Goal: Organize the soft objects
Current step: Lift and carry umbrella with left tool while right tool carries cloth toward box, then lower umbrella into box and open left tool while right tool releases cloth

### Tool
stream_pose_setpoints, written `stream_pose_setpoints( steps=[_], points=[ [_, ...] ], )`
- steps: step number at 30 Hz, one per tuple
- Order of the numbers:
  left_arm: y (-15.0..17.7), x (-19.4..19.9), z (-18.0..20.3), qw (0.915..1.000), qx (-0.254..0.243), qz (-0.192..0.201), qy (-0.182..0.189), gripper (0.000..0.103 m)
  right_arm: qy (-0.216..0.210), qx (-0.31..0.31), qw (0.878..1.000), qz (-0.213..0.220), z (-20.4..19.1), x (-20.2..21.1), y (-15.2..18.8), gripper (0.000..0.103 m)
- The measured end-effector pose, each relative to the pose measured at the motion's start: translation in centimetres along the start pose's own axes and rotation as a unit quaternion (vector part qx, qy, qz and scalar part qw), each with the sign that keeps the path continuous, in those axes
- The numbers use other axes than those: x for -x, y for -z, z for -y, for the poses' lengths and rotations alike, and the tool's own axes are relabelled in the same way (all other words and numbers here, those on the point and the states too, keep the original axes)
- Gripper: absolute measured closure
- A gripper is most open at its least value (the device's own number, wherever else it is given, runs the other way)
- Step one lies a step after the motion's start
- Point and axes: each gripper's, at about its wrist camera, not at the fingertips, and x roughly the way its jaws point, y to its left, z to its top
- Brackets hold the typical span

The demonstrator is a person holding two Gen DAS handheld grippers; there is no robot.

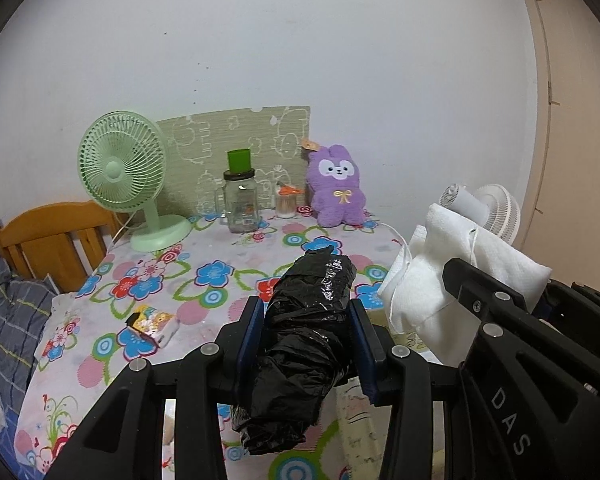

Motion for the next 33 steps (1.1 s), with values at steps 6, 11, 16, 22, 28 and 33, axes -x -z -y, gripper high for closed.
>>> stream_pose_setpoints(
  steps=[6, 11, 16, 22, 28, 33],
  points=[
    [-0.1, -0.8, 1.4, 0.9998, -0.004, -0.006, 0.017, 0.060, 0.013, -0.005, 1.000, -0.001, 1.6, -0.2, 0.0, 0.084],
    [-0.1, -1.3, 2.8, 0.9994, -0.007, -0.014, 0.032, 0.060, 0.022, -0.009, 1.000, -0.004, 2.9, -0.2, 0.1, 0.084],
    [0.0, -1.9, 4.1, 0.9987, -0.013, -0.020, 0.044, 0.060, 0.030, -0.016, 0.999, -0.007, 4.1, -0.5, 0.3, 0.084],
    [0.3, -2.7, 5.6, 0.9972, -0.019, -0.034, 0.063, 0.060, 0.042, -0.024, 0.999, -0.014, 5.8, -0.7, 0.7, 0.084],
    [0.7, -3.6, 7.1, 0.9950, -0.029, -0.051, 0.080, 0.059, 0.054, -0.036, 0.998, -0.026, 7.2, -1.2, 1.4, 0.084],
    [1.2, -4.7, 8.1, 0.9924, -0.035, -0.072, 0.093, 0.059, 0.062, -0.044, 0.996, -0.039, 8.1, -1.9, 2.0, 0.084]
  ],
)
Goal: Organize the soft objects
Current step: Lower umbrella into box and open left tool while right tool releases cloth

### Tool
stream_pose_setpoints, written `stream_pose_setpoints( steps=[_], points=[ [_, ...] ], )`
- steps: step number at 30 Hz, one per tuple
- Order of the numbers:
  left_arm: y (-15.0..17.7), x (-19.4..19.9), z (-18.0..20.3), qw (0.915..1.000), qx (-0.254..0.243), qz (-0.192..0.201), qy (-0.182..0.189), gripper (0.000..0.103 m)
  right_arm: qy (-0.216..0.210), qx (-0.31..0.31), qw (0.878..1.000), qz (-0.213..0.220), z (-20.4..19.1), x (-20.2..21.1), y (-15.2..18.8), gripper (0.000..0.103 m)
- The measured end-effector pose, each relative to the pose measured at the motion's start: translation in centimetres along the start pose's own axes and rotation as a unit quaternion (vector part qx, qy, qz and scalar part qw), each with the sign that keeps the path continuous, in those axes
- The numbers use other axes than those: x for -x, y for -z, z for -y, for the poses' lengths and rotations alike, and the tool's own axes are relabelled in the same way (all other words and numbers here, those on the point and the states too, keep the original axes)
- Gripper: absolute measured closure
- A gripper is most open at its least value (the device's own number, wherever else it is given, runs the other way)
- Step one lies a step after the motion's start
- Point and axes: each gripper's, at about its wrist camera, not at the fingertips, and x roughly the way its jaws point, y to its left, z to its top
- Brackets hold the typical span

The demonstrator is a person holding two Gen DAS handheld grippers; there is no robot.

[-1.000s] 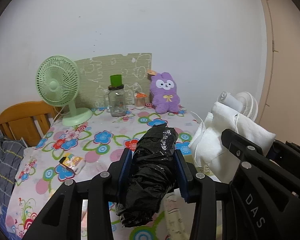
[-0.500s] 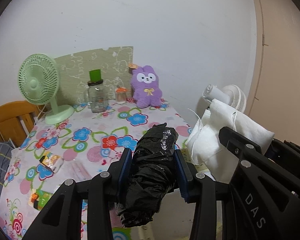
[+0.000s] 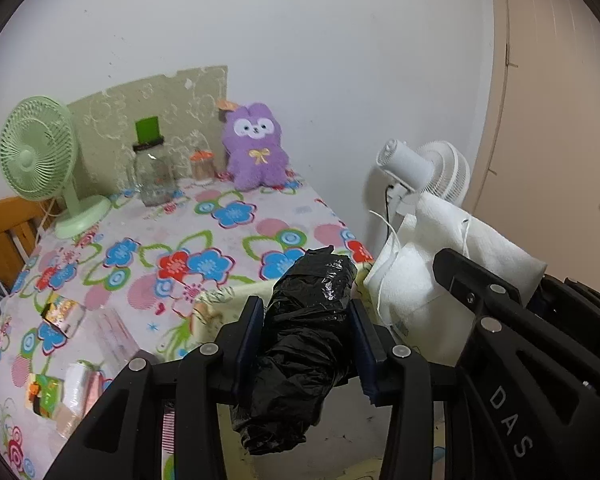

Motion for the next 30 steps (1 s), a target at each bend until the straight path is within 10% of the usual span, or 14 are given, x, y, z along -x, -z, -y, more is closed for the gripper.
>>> stream_pose_setpoints(
  steps=[8, 19, 30],
  points=[
    [0.9, -2.0, 0.6, 0.9986, -0.009, -0.049, 0.016, 0.057, 0.003, -0.010, 1.000, -0.029, 0.9, -1.7, 0.9, 0.084],
    [1.4, -3.1, 0.3, 0.9953, -0.008, -0.096, 0.004, 0.027, -0.026, -0.018, 0.998, -0.057, 0.7, -3.5, 1.4, 0.084],
    [1.4, -2.5, 0.8, 0.9956, -0.021, -0.089, 0.019, 0.010, -0.018, -0.032, 0.997, -0.066, 1.1, -3.7, 1.7, 0.034]
  ],
)
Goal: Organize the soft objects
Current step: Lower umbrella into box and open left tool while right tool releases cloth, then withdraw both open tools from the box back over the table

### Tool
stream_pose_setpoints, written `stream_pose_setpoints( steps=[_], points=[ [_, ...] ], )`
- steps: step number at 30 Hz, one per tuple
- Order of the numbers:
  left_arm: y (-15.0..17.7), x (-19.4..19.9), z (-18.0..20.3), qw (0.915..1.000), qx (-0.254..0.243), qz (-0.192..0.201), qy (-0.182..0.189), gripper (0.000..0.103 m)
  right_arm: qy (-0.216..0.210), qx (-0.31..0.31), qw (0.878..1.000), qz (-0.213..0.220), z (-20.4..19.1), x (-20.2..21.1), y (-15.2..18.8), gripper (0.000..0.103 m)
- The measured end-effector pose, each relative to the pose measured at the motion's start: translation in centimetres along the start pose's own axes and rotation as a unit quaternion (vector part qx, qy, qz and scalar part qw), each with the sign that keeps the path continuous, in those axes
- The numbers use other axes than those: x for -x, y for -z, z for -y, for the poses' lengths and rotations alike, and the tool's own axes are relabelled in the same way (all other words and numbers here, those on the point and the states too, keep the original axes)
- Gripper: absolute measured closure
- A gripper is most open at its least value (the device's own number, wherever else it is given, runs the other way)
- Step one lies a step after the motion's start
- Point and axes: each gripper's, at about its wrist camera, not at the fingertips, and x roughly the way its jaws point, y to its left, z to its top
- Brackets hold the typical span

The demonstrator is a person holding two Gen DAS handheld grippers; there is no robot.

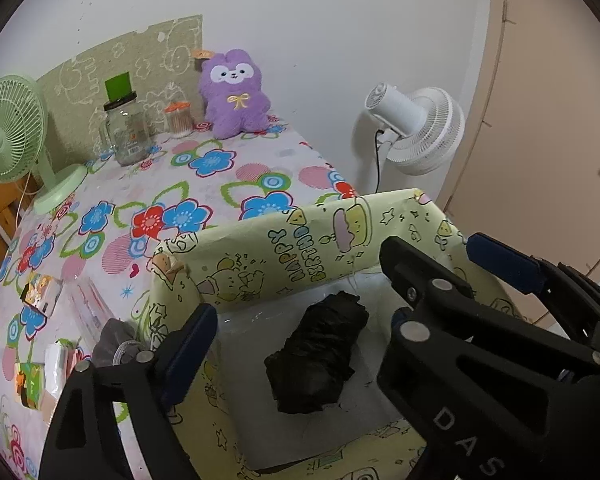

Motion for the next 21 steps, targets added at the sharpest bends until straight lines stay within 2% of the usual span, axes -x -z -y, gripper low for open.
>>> stream_pose_setpoints(
  steps=[5, 12, 21],
  points=[
    [0.0, 0.1, 0.1, 0.9999, -0.003, -0.009, 0.012, 0.005, 0.014, 0.004, 1.000, 0.003, -0.1, 0.3, -0.2, 0.024],
    [0.3, 1.3, 0.1, 0.9999, -0.007, 0.009, 0.004, 0.003, 0.030, 0.011, 0.999, 0.011, -0.5, 1.3, -0.2, 0.011],
    [0.7, 3.2, -1.0, 0.9996, -0.003, 0.029, -0.004, 0.000, 0.034, 0.020, 0.999, 0.037, -1.8, 3.1, -0.1, 0.005]
  ],
)
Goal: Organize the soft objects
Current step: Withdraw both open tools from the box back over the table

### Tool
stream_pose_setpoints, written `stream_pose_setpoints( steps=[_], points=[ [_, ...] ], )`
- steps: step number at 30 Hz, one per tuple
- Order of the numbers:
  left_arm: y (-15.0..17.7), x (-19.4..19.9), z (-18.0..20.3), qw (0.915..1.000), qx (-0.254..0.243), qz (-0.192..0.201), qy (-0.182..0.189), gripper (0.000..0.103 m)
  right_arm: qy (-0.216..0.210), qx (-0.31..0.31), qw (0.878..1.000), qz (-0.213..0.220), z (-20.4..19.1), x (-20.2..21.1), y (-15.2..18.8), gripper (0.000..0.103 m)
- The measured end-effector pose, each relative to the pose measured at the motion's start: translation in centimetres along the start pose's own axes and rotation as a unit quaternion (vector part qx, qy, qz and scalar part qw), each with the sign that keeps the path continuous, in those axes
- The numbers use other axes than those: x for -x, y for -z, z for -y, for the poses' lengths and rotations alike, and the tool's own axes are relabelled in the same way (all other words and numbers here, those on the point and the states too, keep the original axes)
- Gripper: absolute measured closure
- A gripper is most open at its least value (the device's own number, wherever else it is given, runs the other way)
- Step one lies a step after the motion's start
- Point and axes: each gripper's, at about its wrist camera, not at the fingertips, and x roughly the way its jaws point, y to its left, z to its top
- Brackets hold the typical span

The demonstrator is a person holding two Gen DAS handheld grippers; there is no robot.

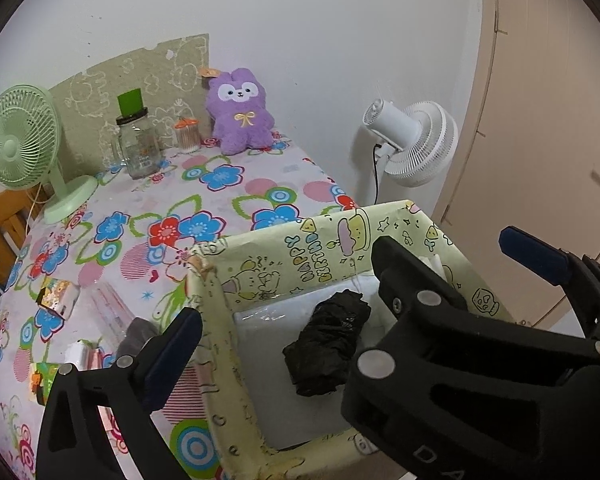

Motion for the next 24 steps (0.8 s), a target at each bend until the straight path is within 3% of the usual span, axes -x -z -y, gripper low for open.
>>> stream_pose_setpoints(
  steps=[11, 24],
  points=[
    [0.6, 2.6, -1.5, 0.9996, 0.010, 0.027, 0.006, 0.000, -0.005, 0.015, 0.999, 0.033, -2.0, 2.7, 0.0, 0.000],
    [1.5, 5.7, -3.0, 0.9977, -0.004, 0.066, -0.018, 0.000, -0.010, 0.035, 0.998, 0.045, -4.5, 5.1, 0.4, 0.000]
  ],
)
